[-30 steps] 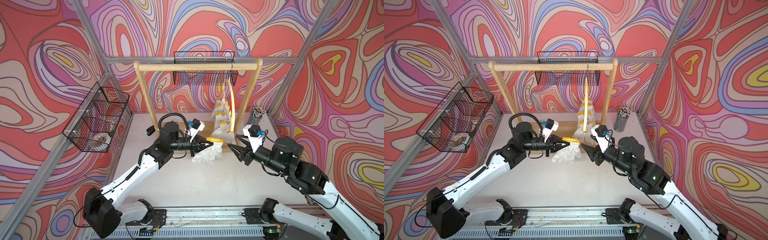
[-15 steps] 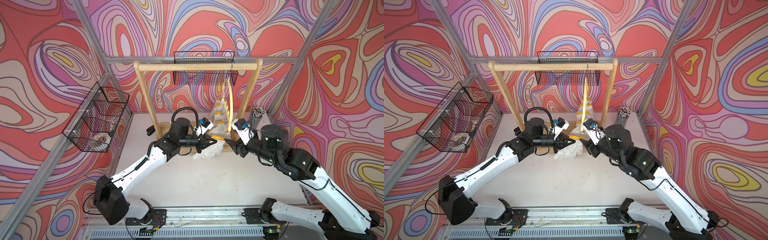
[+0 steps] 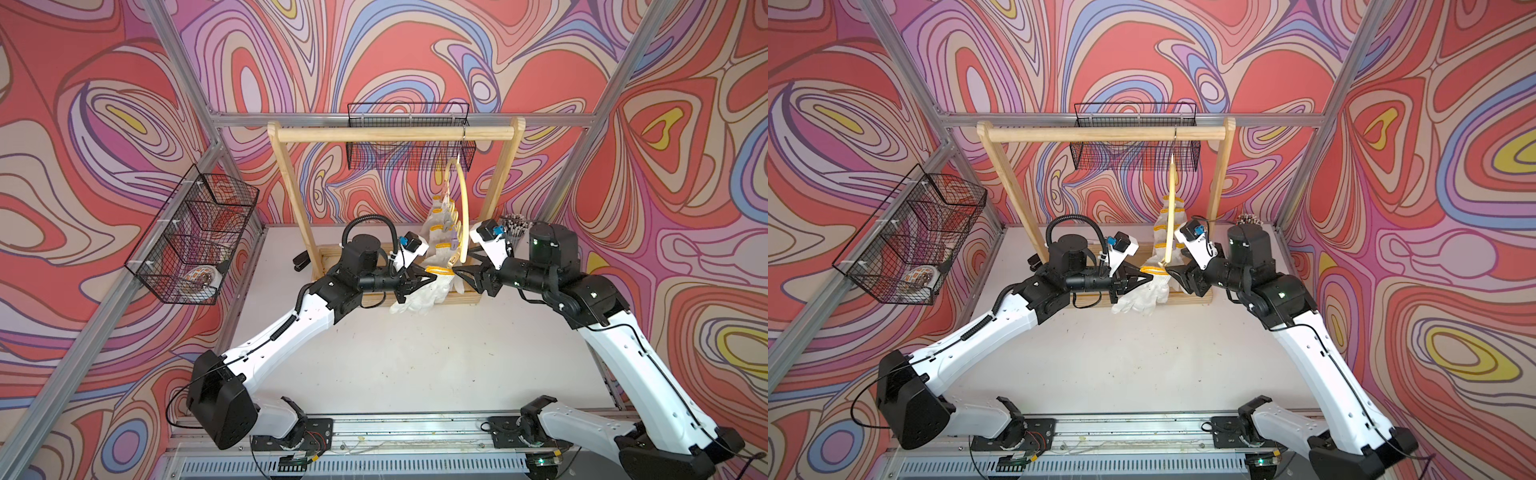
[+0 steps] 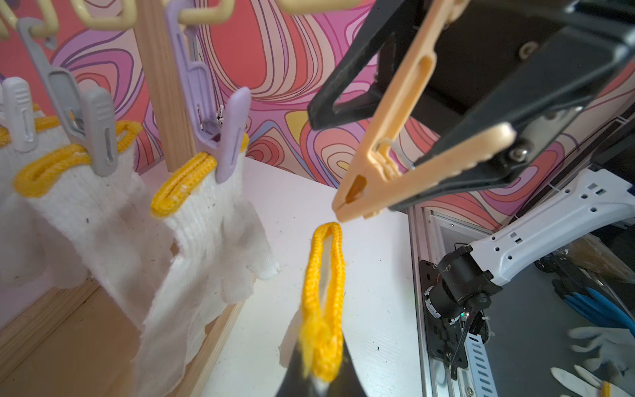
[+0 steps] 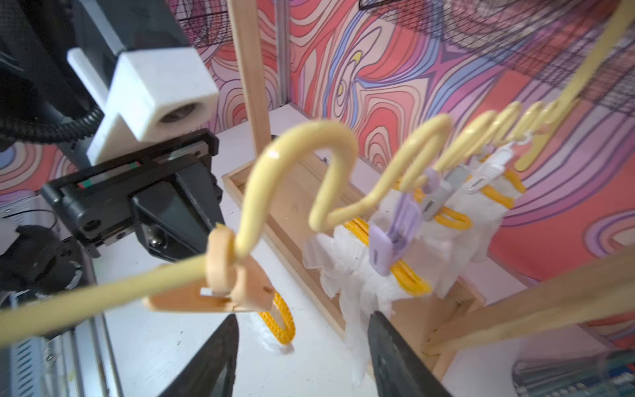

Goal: Clip the gloves onto a hanger to dry
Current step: Open the clamp at the hanger.

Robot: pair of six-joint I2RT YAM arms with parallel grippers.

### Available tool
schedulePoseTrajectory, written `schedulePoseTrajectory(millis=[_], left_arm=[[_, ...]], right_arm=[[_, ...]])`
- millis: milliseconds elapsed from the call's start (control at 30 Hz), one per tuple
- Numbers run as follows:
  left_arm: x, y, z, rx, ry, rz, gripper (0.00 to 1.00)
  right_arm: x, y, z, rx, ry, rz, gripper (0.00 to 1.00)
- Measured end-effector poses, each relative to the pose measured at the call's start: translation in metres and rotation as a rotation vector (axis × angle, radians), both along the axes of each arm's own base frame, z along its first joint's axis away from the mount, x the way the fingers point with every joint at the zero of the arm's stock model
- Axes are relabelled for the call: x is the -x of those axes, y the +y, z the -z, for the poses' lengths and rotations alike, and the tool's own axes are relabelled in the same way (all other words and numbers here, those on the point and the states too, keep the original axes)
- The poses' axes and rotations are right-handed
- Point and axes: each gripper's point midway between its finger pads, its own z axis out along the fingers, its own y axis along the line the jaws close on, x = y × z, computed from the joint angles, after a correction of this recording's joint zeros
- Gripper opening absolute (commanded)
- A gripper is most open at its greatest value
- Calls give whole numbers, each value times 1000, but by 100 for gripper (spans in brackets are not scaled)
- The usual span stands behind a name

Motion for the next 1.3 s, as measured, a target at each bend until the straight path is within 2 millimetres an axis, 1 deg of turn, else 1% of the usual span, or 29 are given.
schedulePoseTrajectory(millis=[67,133,267,433,667,833,1000,1167,1300], left_arm=[[0,-1,-3,10,-7,4,0],[0,-2,-5,19,-12,6,0],[-2,-5,-6,34,-13,13,0],[-6,-10,-2,46,7,24,0],[-6,-14,-13,93,-9,41,0],[-4,-15,-21,124,-24,55,0],[-4,-16,-24,137,-29,59,0],[-5,-17,-21,137,-20,59,0],[-7,-18,-18,137,-10,57,0]], right_arm=[[1,3,8,8,26,-38,64],[4,3,9,5,31,-59,63],[11,2,2,-11,10,-92,63],[12,1,-3,-21,-7,-113,61],[10,9,-23,-45,-47,-171,59],[10,15,-23,-63,-32,-213,58],[14,20,-22,-83,-14,-249,56],[15,23,-27,-107,-17,-264,56],[15,23,-30,-116,-21,-263,53]])
